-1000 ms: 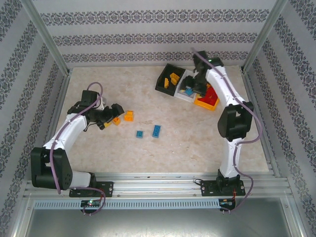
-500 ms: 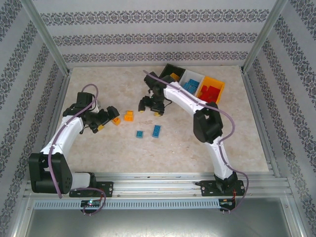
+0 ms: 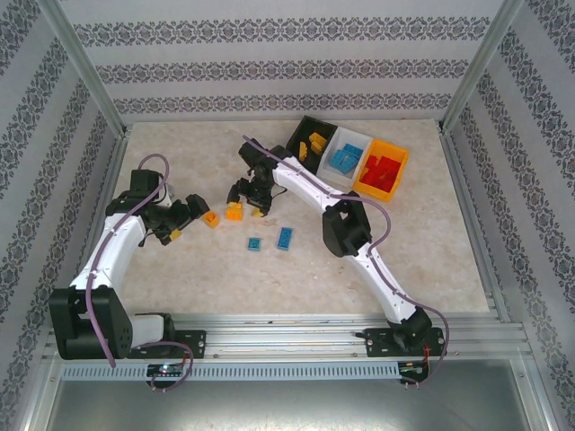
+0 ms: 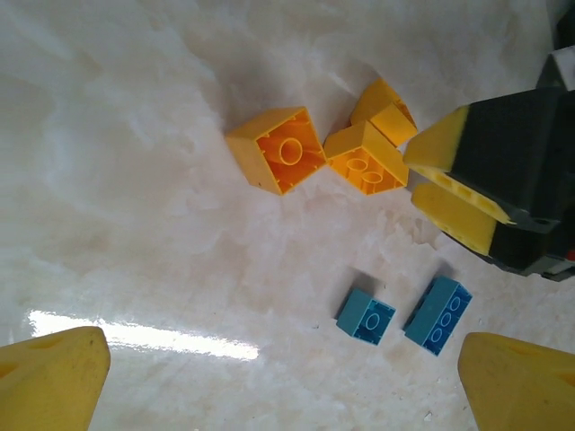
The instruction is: Sort the legos into containers by color
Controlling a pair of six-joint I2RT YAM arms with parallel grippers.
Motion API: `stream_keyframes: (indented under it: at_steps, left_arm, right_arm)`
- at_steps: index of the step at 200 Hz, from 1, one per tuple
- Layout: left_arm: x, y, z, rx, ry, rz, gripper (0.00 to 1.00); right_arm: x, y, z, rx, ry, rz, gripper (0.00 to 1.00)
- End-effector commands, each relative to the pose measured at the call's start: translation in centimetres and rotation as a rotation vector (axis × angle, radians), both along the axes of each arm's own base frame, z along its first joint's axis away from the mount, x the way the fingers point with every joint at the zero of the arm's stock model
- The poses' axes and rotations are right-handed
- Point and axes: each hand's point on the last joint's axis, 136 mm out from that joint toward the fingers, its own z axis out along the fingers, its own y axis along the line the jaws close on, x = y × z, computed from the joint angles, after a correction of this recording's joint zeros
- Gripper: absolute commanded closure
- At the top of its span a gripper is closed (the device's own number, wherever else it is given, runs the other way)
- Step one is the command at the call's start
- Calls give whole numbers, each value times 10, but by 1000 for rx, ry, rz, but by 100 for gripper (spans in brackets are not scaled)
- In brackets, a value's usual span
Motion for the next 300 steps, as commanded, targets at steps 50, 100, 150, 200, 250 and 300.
stream_keyframes:
  at_steps: [50,100,150,200,250,300]
  left_arm:
    - [-10,6,1,30,24,-27,0]
    - [-13,6,3,38,17,-38,0]
    - [-12,6,5,42,4,-41,0]
    - [-5,7,4,19,-5,-23,0]
    - [-3,8,4,7,-3,-3,0]
    - [-6,13,3,15,12,15,0]
  right_arm:
    - [-7,22,-5,18,14,-27,48]
    - [-8,-6,-4,-71,10,-40,58]
    - [-14,-84,20,-196,-22,-70,58]
    - [-26,-48,40,-61,-60,62,40]
    - [-32,-17,18,-78,-6,120,28]
    - [-33,-12,-2,-90,59,84,27]
